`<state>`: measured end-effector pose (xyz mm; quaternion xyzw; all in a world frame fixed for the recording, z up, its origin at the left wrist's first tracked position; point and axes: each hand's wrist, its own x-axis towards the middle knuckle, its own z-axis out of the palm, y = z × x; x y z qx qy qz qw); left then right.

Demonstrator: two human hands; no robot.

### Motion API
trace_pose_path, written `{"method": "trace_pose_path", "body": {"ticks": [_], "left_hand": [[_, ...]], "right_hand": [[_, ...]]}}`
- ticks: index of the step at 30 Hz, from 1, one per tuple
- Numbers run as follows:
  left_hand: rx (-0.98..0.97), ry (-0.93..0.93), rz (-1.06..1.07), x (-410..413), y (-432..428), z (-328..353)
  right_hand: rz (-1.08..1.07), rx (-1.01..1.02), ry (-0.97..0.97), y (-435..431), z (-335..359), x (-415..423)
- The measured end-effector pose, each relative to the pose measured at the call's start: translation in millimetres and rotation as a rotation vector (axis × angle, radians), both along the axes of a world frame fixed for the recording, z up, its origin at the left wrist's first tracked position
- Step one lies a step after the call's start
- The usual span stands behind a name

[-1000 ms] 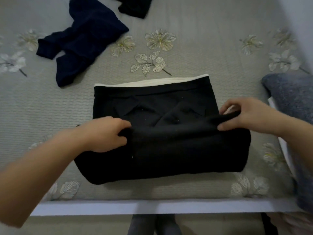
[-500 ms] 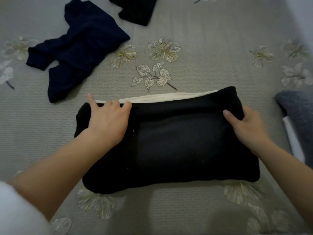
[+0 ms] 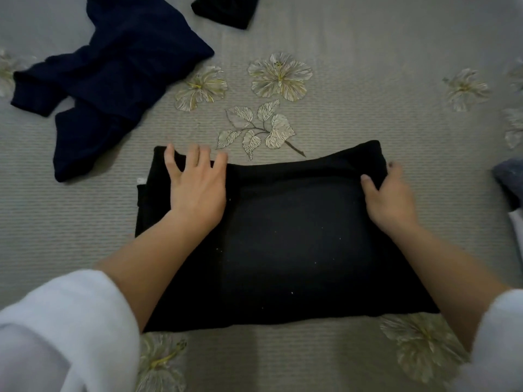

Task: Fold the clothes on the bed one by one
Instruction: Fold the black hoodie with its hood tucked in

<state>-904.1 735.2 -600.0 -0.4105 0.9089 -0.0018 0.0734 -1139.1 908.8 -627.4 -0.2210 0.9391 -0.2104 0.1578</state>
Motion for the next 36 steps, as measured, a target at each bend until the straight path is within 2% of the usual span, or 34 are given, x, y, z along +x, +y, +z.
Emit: {"method": "trace_pose_path", "body": {"ticks": [2,4,5,7,9,11,16,18,22,26,29,32,34,36], "left_hand": [[0.078,0.266,0.040,2.9,27.8,-0.9],[0.181,0.405,-0.015,8.5,64.0,1.3],[0.230,0.394,-0.059,13.7,81.5,0.6],[0.278,0.283,-0.086,25.3,103.8,-9.0],[0.294,0.180,0.005,32.4,107.3,-24.2],[0.303,0.133,0.091,32.3,104.0,-40.5],[0.320,0.132,0.129,30.4,96.9,-54.4],[0.306,0.154,0.173,40.9,89.8,-53.7],[0.299,0.180,0.296,62.0,77.0,-52.3],[0.263,0.188,0.373,82.4,77.7,-45.0],[0.198,0.324,0.596,115.7,83.5,-35.4],[0.340,0.651,0.852,143.5,96.6,-28.4],[0.479,0.746,0.849,148.3,110.8,-27.0],[0.591,0.756,0.816,146.6,118.9,-25.0]], "right_hand": [[0.076,0.015,0.157,5.2,12.4,16.0],[0.318,-0.058,0.246,16.7,23.8,46.2],[0.462,-0.056,0.242,24.0,26.3,62.7],[0.684,0.071,0.210,37.4,19.5,85.3],[0.747,0.272,0.190,41.2,5.8,90.5],[0.724,0.380,0.183,37.5,-8.8,86.9],[0.711,0.407,0.250,33.2,-21.4,79.3],[0.643,0.428,0.263,40.5,-18.7,68.7],[0.438,0.456,0.146,58.8,-19.2,45.8],[0.399,0.388,0.079,61.6,-15.9,42.0],[0.231,0.264,0.197,71.9,-9.3,45.5],[0.028,0.234,0.166,87.1,-9.6,59.5],[-0.014,0.258,0.157,91.6,-11.7,70.1],[0.003,0.277,0.237,89.4,-10.8,74.9]]}}
